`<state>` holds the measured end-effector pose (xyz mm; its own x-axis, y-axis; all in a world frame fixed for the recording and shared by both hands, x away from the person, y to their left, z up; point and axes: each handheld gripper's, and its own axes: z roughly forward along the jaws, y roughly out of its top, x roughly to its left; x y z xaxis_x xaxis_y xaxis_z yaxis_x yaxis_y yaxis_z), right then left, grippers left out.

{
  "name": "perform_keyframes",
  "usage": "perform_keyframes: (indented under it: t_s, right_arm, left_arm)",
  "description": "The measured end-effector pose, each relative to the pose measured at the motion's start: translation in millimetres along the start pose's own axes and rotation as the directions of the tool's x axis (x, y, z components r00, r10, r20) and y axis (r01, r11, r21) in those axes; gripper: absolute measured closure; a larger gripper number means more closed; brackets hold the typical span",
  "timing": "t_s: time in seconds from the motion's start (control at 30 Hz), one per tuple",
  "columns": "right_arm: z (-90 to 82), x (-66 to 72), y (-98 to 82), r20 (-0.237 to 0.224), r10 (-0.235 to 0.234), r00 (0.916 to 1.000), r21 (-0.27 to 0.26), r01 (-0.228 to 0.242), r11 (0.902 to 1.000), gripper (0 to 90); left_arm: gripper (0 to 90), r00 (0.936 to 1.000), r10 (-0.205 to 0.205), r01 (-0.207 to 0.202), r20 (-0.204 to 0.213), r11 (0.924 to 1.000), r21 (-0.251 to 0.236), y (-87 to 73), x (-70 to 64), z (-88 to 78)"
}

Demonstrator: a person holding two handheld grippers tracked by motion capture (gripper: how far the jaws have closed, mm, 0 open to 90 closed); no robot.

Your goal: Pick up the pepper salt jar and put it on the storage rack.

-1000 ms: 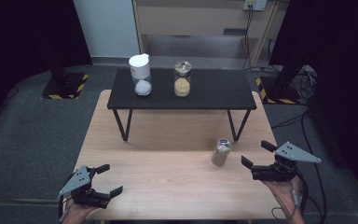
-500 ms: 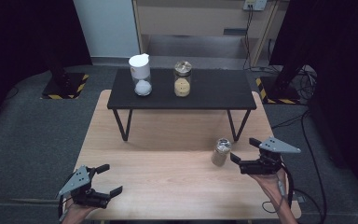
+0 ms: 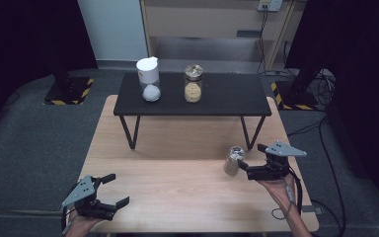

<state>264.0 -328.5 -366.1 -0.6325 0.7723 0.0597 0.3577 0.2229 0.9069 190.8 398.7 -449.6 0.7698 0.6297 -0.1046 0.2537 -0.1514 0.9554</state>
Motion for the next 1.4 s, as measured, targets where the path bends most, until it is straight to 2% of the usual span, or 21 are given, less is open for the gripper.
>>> perform_keyframes:
  t_s: [0.2, 1.13, 1.27, 1.4]
  right_arm:
    - [12.0, -1.5, -1.4, 0.002, 0.008, 1.0, 0.018, -0.008, 0.9998, 3.5]
    - [64.9, -2.8, -4.2, 0.027, -0.008, 0.9996, 0.106, 0.005, 0.9943, 7.6]
    - [69.2, -2.0, -5.2, 0.034, -0.01, 0.9994, 0.121, 0.006, 0.9926, 12.9]
    - [72.4, -1.4, -6.7, 0.033, -0.014, 0.9994, 0.138, 0.009, 0.9904, 27.9]
  left_arm:
    - [1.2, 1.0, 0.002, -0.002, 0.0, 1.0, 0.001, 0.4, -0.1, 0.1]
    - [1.2, 1.0, 0.006, -0.006, -0.004, 1.0, 0.002, 0.6, -1.4, -0.7]
    - [1.2, 1.0, 0.007, -0.007, -0.003, 1.0, 0.003, 0.8, -1.6, -0.5]
    - [1.2, 1.0, 0.003, -0.003, -0.004, 1.0, 0.001, 0.5, -1.3, -0.5]
